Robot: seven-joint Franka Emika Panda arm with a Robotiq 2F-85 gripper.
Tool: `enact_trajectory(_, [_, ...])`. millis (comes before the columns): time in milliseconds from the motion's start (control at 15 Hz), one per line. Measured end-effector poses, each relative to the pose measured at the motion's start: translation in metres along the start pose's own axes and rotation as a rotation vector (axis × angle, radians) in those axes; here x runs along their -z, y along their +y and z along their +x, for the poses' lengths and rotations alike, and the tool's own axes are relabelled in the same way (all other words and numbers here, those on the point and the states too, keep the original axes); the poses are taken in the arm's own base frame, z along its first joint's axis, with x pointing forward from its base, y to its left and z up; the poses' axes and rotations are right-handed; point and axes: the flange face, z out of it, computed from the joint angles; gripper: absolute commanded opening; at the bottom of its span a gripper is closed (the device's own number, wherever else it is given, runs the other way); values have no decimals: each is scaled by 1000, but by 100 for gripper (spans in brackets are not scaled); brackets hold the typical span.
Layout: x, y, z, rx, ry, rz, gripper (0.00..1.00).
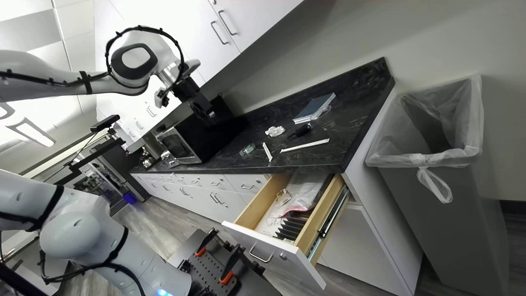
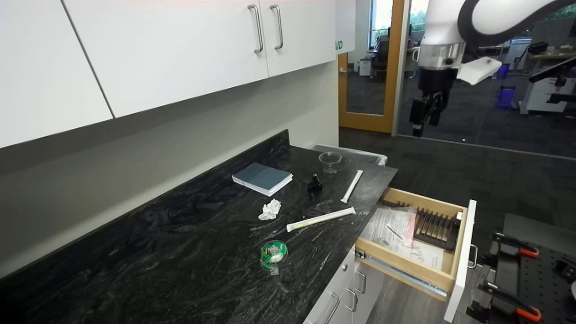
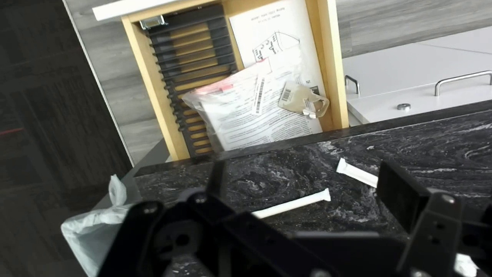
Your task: Place the tape and black object inside the open drawer then close the drawer
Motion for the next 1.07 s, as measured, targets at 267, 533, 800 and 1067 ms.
enact_trajectory(267, [-29,-44,0,66,-5,-21,100])
enact_trajectory(533, [-29,-42,1,63,-7,-21,100])
enact_trajectory(800, [-33,-77,1,36,28,17,100])
enact_trajectory(1067, [-55,-172,0,-69,92,68,100])
